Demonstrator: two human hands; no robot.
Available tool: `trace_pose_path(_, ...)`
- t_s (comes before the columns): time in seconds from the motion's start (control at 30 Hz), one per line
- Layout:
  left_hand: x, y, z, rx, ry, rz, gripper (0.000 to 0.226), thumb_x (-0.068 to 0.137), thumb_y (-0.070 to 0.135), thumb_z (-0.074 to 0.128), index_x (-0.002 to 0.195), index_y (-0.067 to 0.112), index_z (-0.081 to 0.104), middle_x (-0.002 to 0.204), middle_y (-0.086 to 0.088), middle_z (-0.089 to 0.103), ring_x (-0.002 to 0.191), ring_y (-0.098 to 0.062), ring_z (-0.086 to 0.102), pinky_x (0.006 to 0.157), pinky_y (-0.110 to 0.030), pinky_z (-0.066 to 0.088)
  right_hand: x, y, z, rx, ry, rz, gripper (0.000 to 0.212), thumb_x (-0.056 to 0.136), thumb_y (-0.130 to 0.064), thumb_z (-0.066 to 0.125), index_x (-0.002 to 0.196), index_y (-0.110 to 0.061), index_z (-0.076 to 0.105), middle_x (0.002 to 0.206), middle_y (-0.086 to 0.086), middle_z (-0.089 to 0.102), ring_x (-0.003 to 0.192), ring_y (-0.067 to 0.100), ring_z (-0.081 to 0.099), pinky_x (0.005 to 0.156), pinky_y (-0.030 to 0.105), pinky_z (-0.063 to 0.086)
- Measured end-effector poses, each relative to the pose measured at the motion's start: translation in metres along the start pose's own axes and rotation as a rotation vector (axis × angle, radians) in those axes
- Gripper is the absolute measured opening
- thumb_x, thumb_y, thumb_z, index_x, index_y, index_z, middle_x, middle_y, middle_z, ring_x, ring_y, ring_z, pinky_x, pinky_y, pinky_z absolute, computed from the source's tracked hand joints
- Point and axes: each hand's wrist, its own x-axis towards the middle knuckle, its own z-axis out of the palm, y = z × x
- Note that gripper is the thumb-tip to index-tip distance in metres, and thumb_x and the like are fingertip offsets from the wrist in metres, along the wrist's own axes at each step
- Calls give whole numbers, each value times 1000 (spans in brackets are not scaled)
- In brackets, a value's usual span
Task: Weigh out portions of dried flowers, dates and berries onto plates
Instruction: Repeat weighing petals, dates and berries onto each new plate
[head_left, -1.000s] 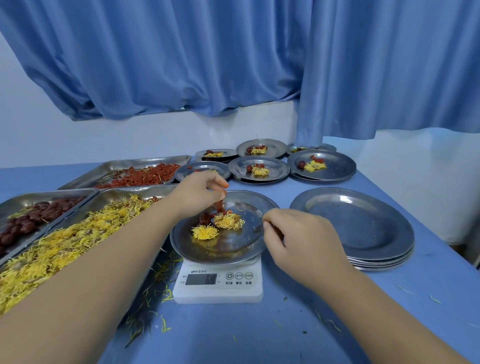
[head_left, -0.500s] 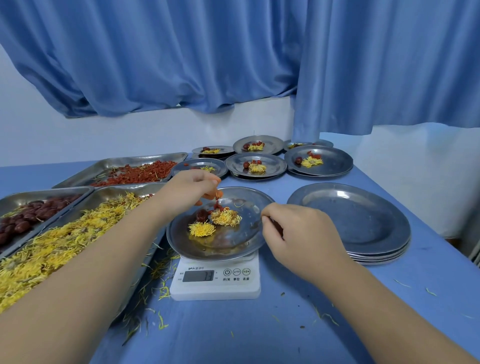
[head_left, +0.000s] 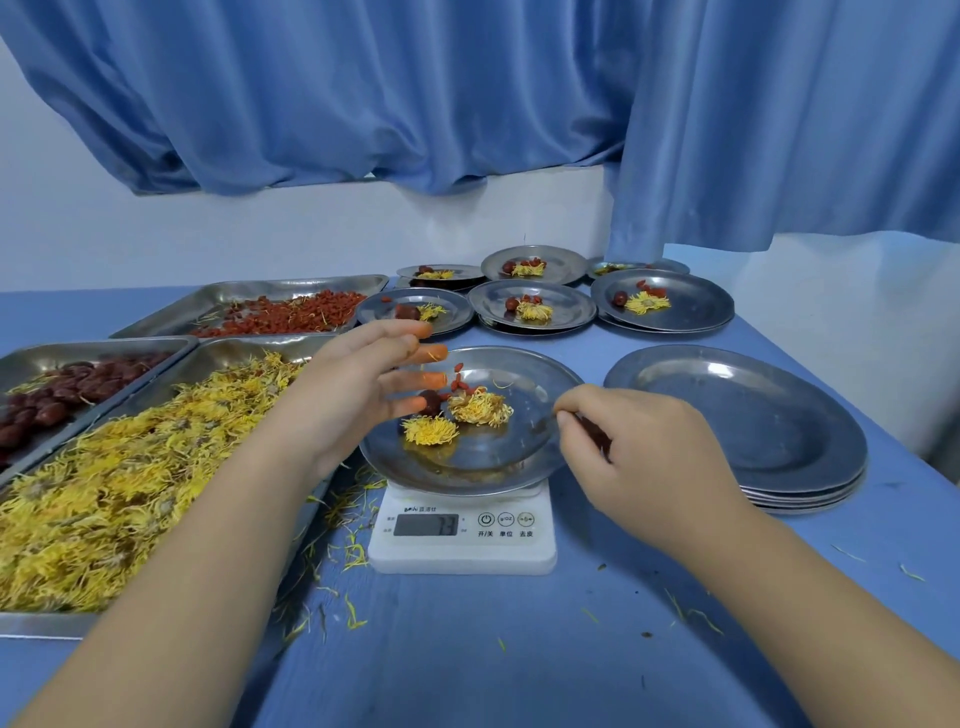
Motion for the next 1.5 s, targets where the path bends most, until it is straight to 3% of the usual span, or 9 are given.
trace_pose_path(0.17,-8,-7,-10,-68,187,60,18,96,15,53,106,18,68,95,1,75,81,-17,71,69,-29,52,-2,3,3,67,17,103,12,89,-22,55,81,-22,64,55,-9,55,54,15,53,52,34,48)
trace_pose_path(0.27,-11,-11,-14,-90,348,101,19,93,11,52,94,19,69,80,4,72,67,-14,66,68,-30,47,-3,4,7,158,-10,214,18,88,-35,48,77,-27,60,55,-9,57,56,9,53,55,33,47)
trace_pose_path(0.37,-11,-12,-15,-91,408,92,19,91,12,53,89,23,69,76,7,69,68,-14,64,69,-31,47,-5,4,11,230,-45,359,23,85,-44,46,70,-27,52,57,-10,58,56,7,52,51,27,39)
trace_pose_path(0.53,-11,-12,-13,-41,410,49,16,91,21,53,91,28,68,89,5,68,75,-15,65,72,-30,47,-4,3,16,281,-144,580,21,87,-37,54,73,-23,48,58,1,63,47,13,60,53,31,48)
trace_pose_path(0.73,-11,-12,-11,-30,401,2,14,92,28,53,96,28,66,107,1,68,86,-17,68,75,-32,48,-2,0,21,612,-194,791,13,91,-18,55,84,-11,46,58,3,67,42,22,60,36,24,38)
trace_pose_path(0.97,-15,-9,-12,-113,379,-5,13,91,30,57,94,26,69,104,1,70,78,-12,71,85,-37,50,-3,-5,22,911,-83,869,16,92,0,53,82,-10,48,50,8,54,41,19,51,42,27,40)
trace_pose_path(1.13,-17,-6,-13,-216,345,37,17,93,29,55,102,23,68,112,-6,70,81,-16,72,84,-38,47,2,-1,21,1009,11,885,21,92,3,53,77,-12,48,49,5,55,47,20,49,50,30,41)
trace_pose_path(1.27,-15,-4,-13,-310,350,96,16,94,26,53,101,22,67,115,-12,67,90,-18,72,89,-40,46,19,4,16,1063,51,900,22,92,4,53,78,-12,47,49,3,53,46,17,52,47,27,44)
trace_pose_path(1.5,-16,-3,-11,-560,348,97,19,96,24,49,101,20,67,101,1,71,103,-19,70,97,-37,49,78,16,23,1058,77,888,26,92,7,49,76,-12,43,68,9,48,46,14,54,41,19,44)
